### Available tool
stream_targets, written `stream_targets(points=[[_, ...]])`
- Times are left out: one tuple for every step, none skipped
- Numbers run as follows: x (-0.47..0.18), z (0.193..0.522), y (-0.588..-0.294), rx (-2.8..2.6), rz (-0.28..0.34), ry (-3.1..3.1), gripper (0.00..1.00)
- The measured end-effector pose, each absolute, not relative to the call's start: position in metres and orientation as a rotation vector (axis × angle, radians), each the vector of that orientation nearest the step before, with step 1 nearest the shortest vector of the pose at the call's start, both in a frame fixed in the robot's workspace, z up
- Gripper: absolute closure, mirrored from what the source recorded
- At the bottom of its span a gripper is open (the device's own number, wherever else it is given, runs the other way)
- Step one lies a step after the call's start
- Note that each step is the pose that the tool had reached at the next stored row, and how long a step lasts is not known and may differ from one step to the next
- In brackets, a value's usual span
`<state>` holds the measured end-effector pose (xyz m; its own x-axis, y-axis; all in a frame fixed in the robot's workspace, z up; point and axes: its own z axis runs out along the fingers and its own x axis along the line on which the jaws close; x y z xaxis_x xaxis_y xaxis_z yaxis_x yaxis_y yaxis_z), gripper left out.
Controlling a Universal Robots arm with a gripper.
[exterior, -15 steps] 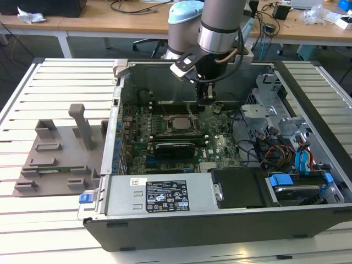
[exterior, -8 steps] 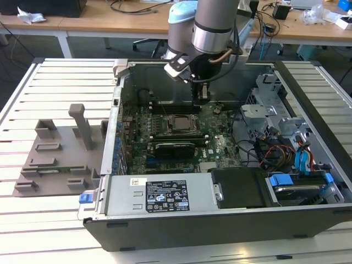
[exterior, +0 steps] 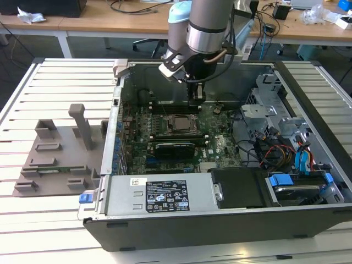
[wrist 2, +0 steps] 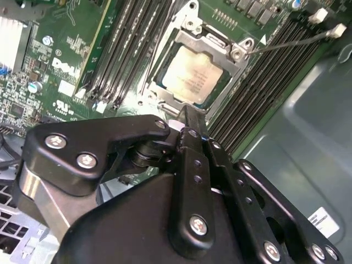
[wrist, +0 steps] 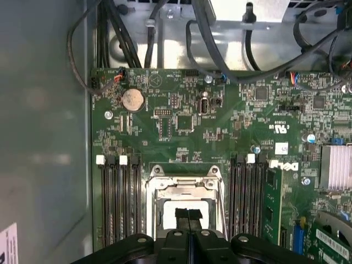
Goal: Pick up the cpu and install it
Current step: 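Close the cpu cover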
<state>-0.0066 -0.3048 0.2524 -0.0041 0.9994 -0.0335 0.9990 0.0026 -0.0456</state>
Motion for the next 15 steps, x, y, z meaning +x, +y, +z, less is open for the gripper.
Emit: stream_targets(points=[[-0.008,0.252,-0.305,-2.211,0.087,-2.218,0.89],[-0.009,0.252,-0.305,-2.211,0.087,-2.218,0.89],[-0.010,0.251,-0.305,-2.211,0.087,-2.218,0.89],[-0.012,0.250,-0.305,-2.211,0.087,-2.218,0.89],[-0.013,0.247,-0.305,-2.211,0.087,-2.218,0.89],[-0.015,0.244,-0.305,-2.211,0.087,-2.218,0.89],[-0.017,0.242,-0.305,-2.211,0.087,-2.218,0.89],[-0.019,0.240,-0.305,-2.211,0.087,-2.218,0.89],[-0.021,0.238,-0.305,-2.211,0.087,-2.218,0.89],[-0.024,0.236,-0.305,-2.211,0.087,-2.218,0.89],[-0.026,0.234,-0.305,-2.211,0.087,-2.218,0.89],[-0.028,0.232,-0.305,-2.211,0.087,-2.218,0.89],[-0.029,0.231,-0.305,-2.211,0.087,-2.218,0.89],[-0.030,0.230,-0.305,-2.211,0.087,-2.218,0.89],[-0.031,0.229,-0.305,-2.211,0.087,-2.218,0.89]])
